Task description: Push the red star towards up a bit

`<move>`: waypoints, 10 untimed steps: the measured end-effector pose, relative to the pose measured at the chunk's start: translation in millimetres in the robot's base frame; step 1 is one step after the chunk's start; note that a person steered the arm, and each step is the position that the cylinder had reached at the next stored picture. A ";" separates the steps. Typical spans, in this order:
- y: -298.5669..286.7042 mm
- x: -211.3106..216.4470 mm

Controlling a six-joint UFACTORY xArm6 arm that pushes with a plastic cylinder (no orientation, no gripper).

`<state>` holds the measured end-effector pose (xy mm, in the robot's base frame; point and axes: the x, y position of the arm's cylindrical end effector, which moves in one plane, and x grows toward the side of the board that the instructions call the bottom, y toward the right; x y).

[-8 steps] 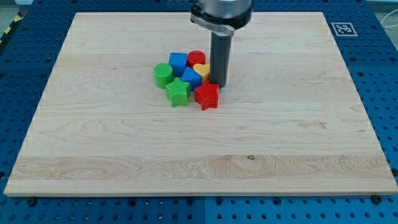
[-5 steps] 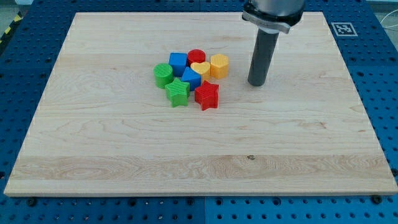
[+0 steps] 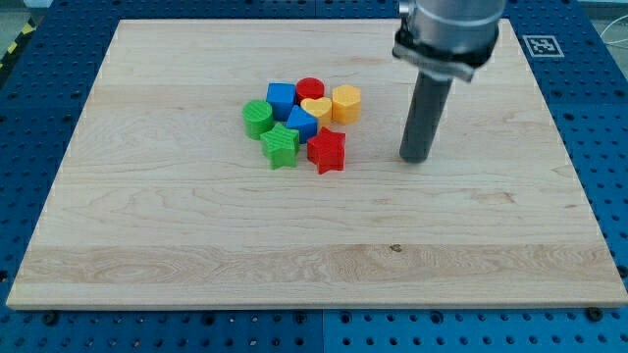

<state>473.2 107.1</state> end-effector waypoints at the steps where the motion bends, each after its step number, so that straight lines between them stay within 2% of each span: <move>1: -28.4 43.1; 3: -75.0 37.5; 5: -52.0 12.2; 6: -51.4 18.7; 7: -79.2 41.9; 8: -118.2 39.9; 10: -122.4 22.9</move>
<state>496.1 -15.3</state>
